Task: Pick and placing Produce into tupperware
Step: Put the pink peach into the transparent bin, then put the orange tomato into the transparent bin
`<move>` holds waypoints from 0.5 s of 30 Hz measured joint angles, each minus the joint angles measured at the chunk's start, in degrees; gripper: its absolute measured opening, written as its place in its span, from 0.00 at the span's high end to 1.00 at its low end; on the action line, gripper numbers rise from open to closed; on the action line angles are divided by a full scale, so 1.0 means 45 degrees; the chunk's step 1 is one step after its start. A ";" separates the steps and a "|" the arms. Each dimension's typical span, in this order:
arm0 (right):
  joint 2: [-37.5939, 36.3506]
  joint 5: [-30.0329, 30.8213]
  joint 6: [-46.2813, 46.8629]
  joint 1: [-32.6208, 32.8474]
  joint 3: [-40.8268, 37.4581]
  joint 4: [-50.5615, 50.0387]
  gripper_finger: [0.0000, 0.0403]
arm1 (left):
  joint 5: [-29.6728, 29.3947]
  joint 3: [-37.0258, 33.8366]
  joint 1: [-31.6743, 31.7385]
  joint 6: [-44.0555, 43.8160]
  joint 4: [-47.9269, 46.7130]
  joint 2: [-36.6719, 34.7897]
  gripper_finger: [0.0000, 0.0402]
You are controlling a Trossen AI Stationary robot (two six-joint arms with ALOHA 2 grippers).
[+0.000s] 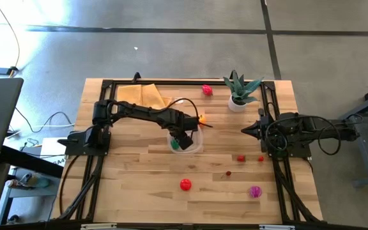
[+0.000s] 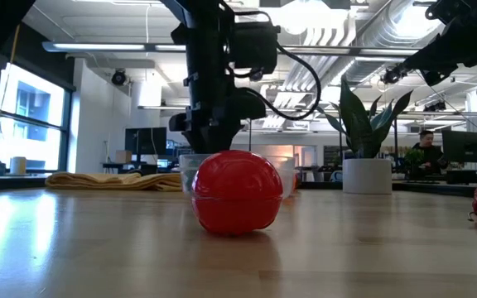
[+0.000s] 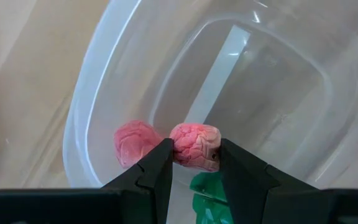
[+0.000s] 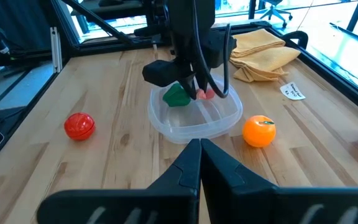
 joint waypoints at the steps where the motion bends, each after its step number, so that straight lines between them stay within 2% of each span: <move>1: 0.0000 0.0000 0.0002 0.0000 -0.0001 -0.0005 1.00 | 0.0000 0.0000 0.0000 0.0000 -0.0014 0.0000 0.72; 4: 0.0000 0.0000 0.0000 0.0000 -0.0001 -0.0002 1.00 | -0.0001 0.0000 0.0000 0.0046 -0.0003 0.0000 0.70; 11: 0.0000 0.0000 -0.0003 0.0000 -0.0001 -0.0005 1.00 | -0.0233 0.0000 0.0005 0.0554 -0.0093 0.0000 0.54; 15: 0.0000 0.0000 0.0002 0.0000 -0.0001 0.0000 1.00 | -0.0253 0.0000 0.0005 0.0554 -0.0119 0.0000 0.50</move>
